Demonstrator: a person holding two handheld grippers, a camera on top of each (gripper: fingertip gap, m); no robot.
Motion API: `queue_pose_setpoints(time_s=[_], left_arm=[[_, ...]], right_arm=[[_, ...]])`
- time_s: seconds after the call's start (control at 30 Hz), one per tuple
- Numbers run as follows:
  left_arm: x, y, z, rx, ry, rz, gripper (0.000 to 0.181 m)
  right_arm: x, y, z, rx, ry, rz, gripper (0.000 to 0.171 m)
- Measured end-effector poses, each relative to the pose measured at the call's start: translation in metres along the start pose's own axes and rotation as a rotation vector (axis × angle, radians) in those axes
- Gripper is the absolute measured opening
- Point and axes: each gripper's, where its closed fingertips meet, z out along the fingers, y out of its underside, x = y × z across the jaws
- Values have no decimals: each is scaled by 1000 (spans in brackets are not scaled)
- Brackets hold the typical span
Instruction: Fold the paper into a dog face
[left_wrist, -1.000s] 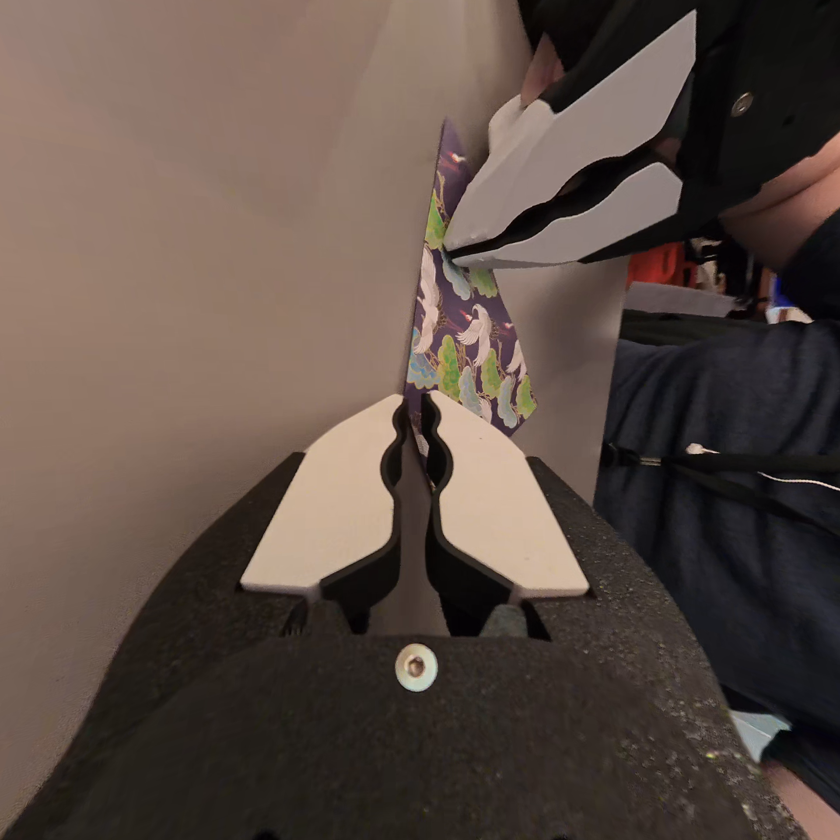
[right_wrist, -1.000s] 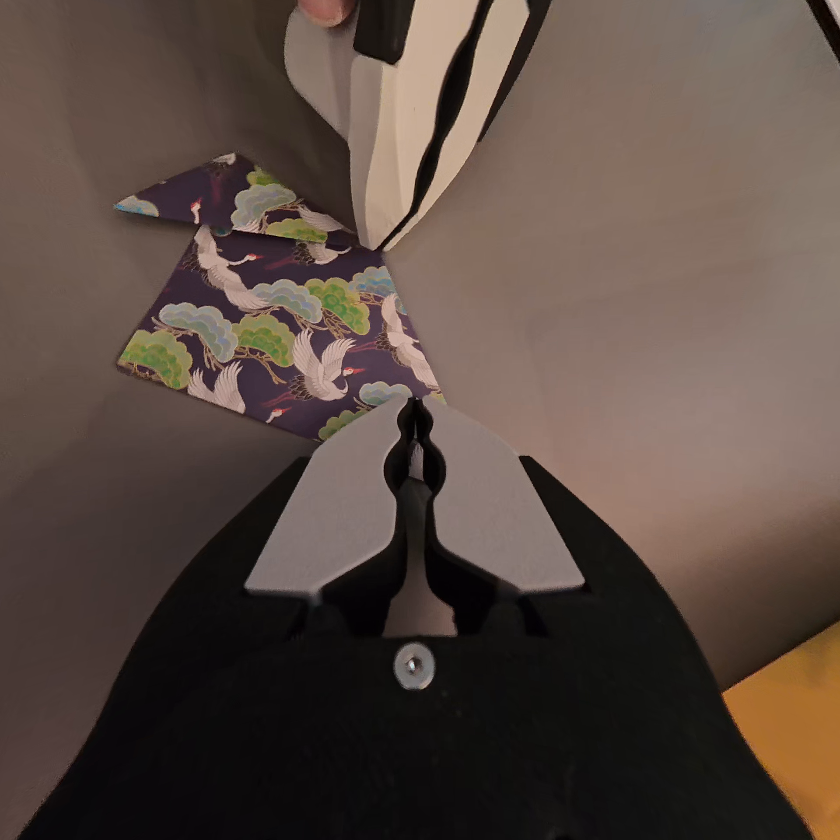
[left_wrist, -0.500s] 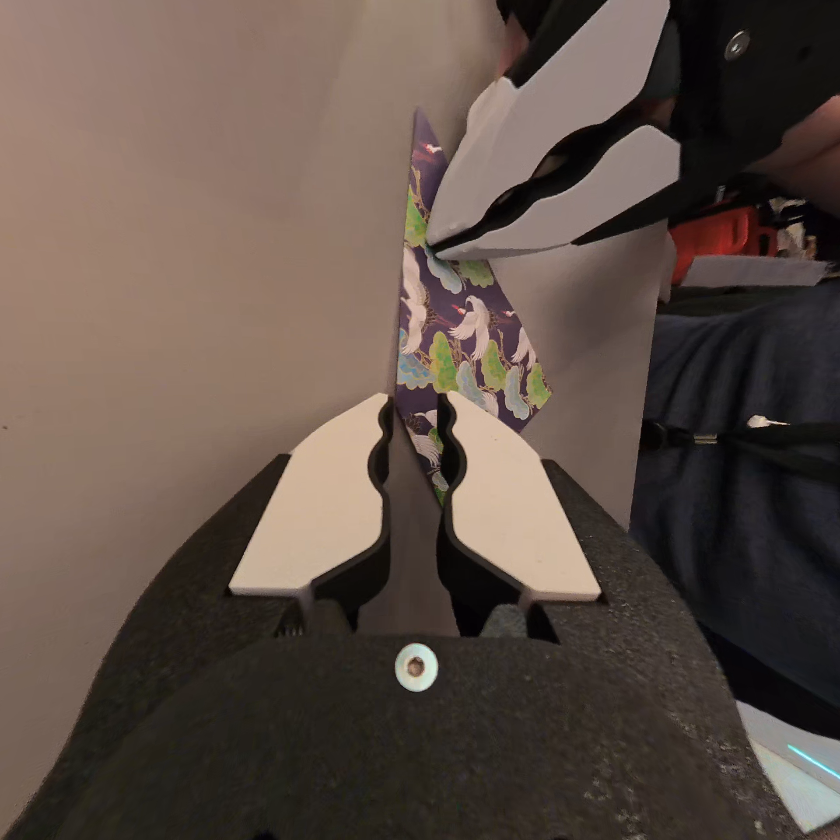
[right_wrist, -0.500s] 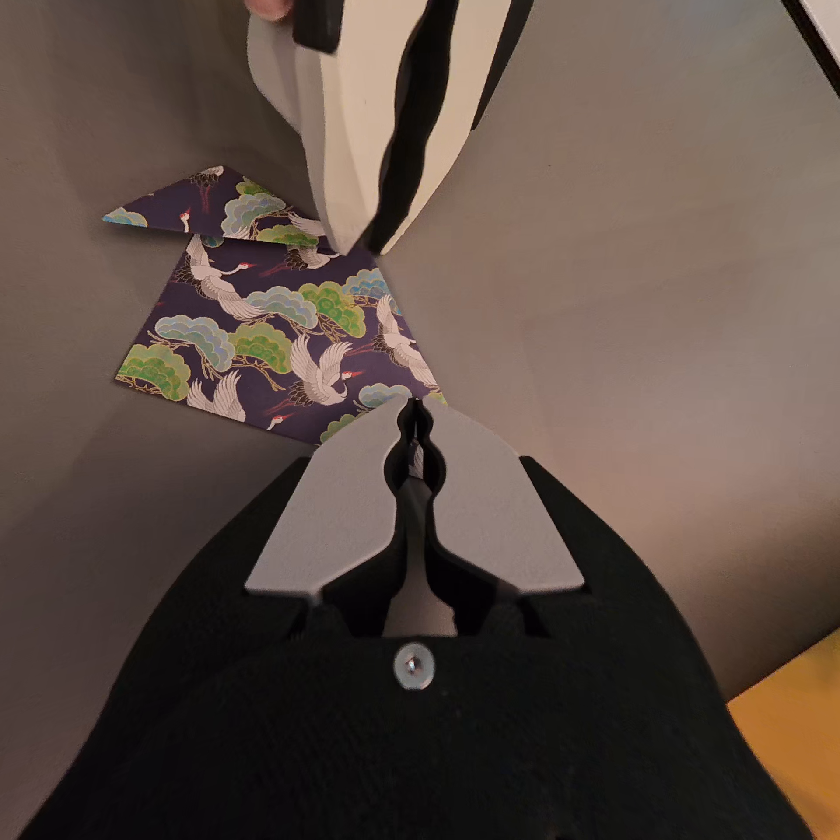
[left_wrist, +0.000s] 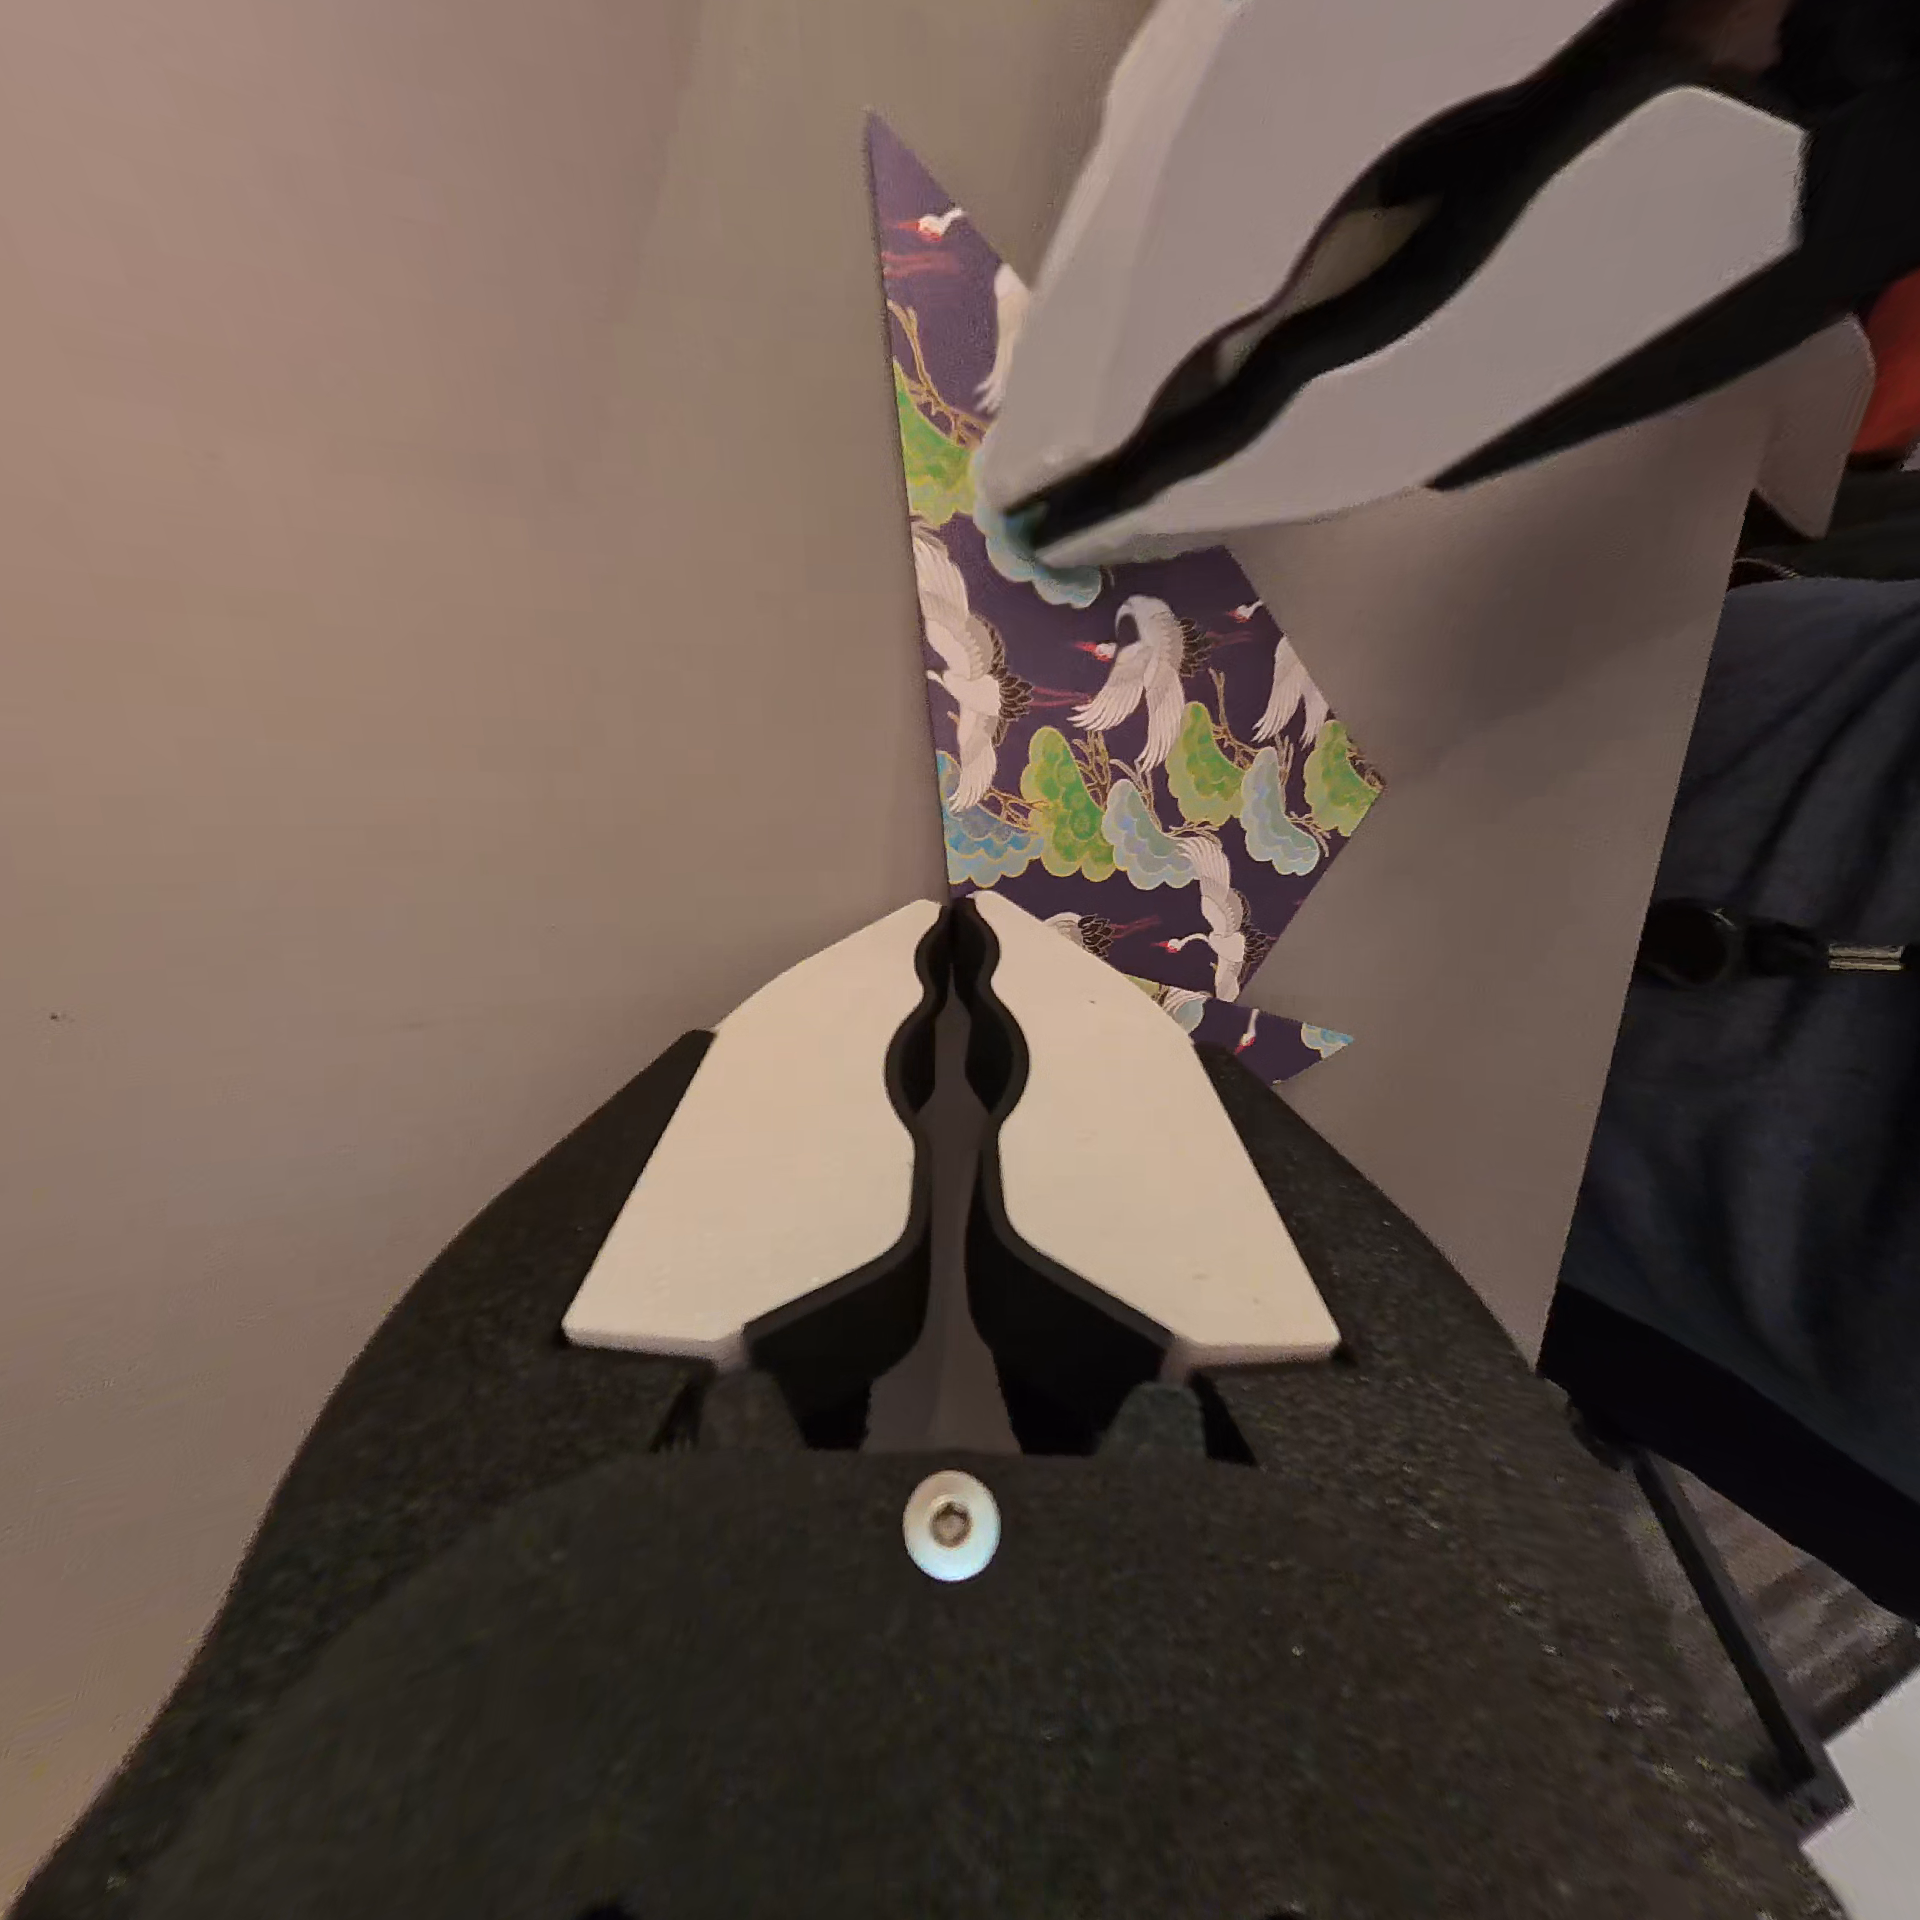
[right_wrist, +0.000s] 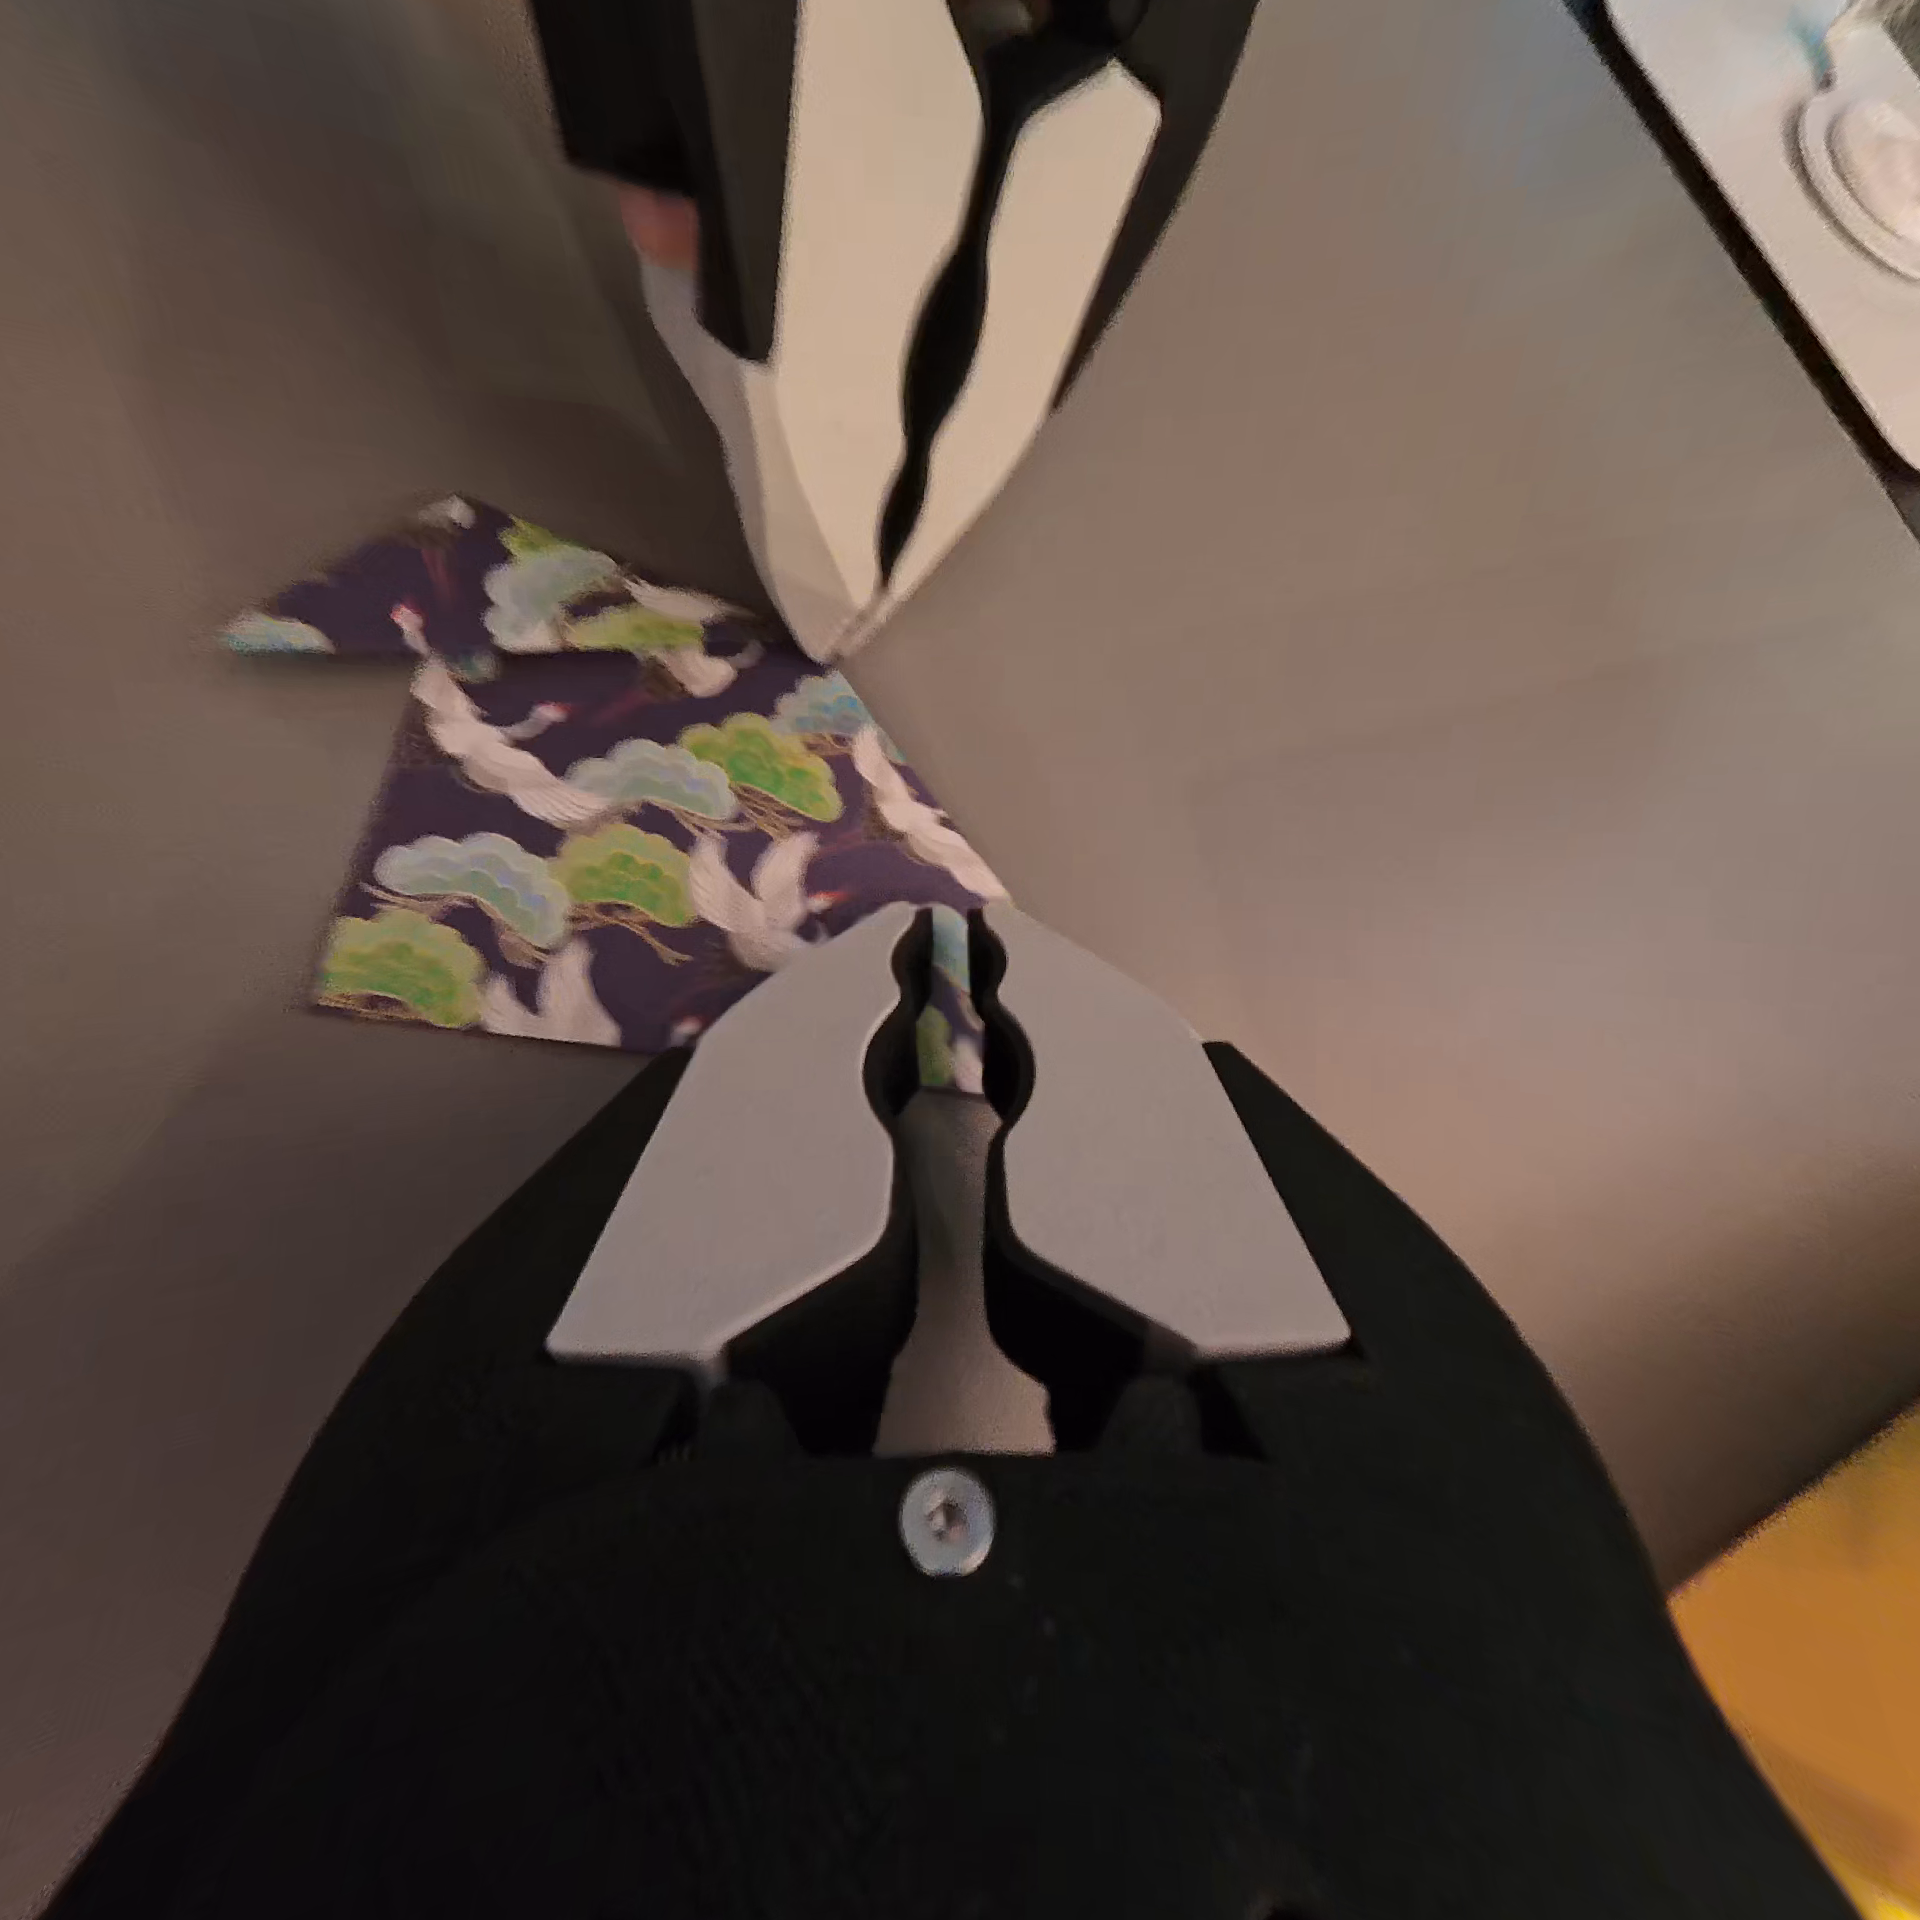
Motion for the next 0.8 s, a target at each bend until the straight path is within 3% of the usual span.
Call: queue_pose_setpoints(time_s=[0.1,0.2,0.33,0.47,0.63,0.8], left_arm=[[0,0,0,4,-25,26,0],[0,0,0,17,-13,13,0],[0,-1,0,55,27,-24,0],[-1,-7,-5,126,56,-42,0],[3,-37,-18,213,194,-86,6],[-2,-41,-3,67,194,-74,17]], right_arm=[[-23,-22,-9,126,-142,135,11],[-40,-35,-7,140,-256,241,1],[-36,-11,6,-78,-159,229,1],[-44,-20,-10,13,-195,381,1],[-48,4,-3,-89,-152,350,1],[-47,3,-2,-68,-76,297,2]])
